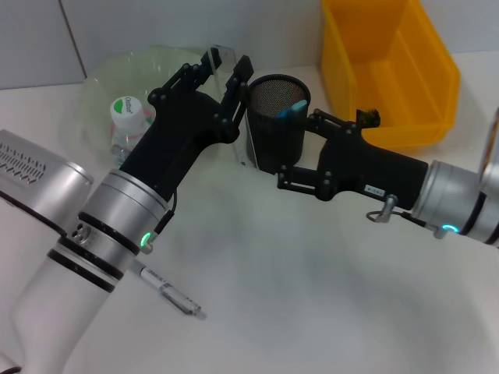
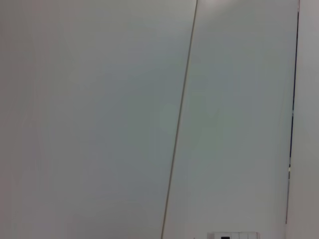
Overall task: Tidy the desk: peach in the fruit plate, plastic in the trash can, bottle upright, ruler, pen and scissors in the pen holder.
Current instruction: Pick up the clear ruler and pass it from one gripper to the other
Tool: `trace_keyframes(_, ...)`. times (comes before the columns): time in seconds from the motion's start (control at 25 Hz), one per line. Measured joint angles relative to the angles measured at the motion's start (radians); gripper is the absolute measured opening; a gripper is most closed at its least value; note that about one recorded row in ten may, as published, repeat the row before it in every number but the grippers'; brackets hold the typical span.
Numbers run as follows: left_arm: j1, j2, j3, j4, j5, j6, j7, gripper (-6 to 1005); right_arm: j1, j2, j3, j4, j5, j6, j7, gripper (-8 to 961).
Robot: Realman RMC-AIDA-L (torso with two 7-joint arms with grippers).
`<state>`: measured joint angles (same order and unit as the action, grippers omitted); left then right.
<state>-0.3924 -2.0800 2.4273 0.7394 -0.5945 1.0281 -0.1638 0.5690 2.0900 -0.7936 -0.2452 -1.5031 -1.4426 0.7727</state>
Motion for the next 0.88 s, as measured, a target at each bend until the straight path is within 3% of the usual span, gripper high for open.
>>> trace_keyframes(0.88, -0.009, 0.000, 0.037, 0.017, -0.023, -0.040, 0.072, 443, 0.095, 0.002, 0.007, 0.155, 0.069, 0.089, -0.104, 820)
